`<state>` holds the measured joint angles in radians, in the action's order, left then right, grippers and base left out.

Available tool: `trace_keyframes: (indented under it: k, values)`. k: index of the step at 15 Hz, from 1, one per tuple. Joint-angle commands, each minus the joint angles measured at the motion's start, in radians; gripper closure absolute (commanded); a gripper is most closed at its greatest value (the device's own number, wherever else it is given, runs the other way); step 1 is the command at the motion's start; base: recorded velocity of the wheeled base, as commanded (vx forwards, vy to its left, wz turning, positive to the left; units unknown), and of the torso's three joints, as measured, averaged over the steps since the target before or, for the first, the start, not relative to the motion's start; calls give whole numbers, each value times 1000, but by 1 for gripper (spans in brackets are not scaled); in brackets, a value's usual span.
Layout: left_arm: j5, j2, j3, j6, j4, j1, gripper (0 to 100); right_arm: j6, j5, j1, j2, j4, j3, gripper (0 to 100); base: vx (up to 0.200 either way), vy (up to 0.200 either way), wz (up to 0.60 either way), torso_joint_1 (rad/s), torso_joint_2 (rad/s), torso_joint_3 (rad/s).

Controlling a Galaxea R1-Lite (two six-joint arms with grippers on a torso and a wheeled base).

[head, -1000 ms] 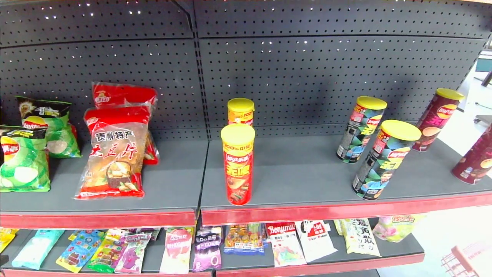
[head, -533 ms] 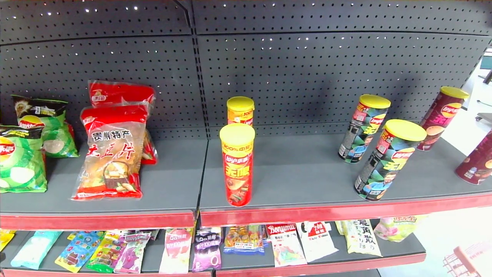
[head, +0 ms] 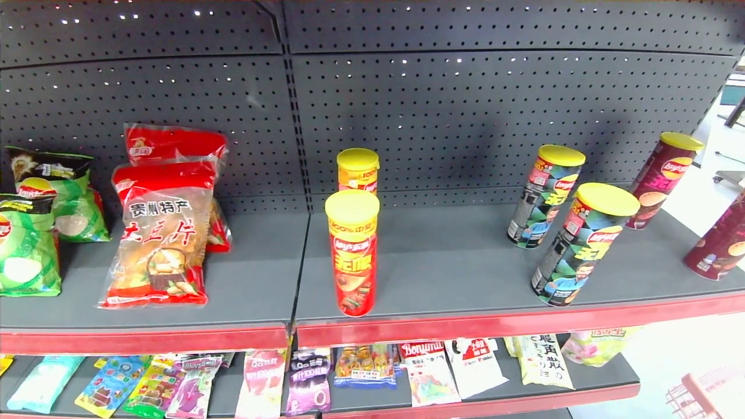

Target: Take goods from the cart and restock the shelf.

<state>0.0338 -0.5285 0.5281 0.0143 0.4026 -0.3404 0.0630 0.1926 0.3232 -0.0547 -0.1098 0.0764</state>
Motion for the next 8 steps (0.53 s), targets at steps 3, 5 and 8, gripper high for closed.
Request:
trace_keyframes:
  k: [3, 5, 8]
  values:
    - [0, 5, -10, 3, -2, 1, 0, -2, -1, 4, -4, -2, 0, 0, 0, -200, 0, 12, 4, -1]
    - [1, 10, -16, 3, -2, 1, 0, -2, -1, 4, -4, -1, -1, 0, 0, -200, 0, 0, 5, 7]
    - [0, 10, -19, 3, -2, 1, 0, -2, -1, 5, -5, -1, -1, 0, 0, -200, 0, 4, 1, 2]
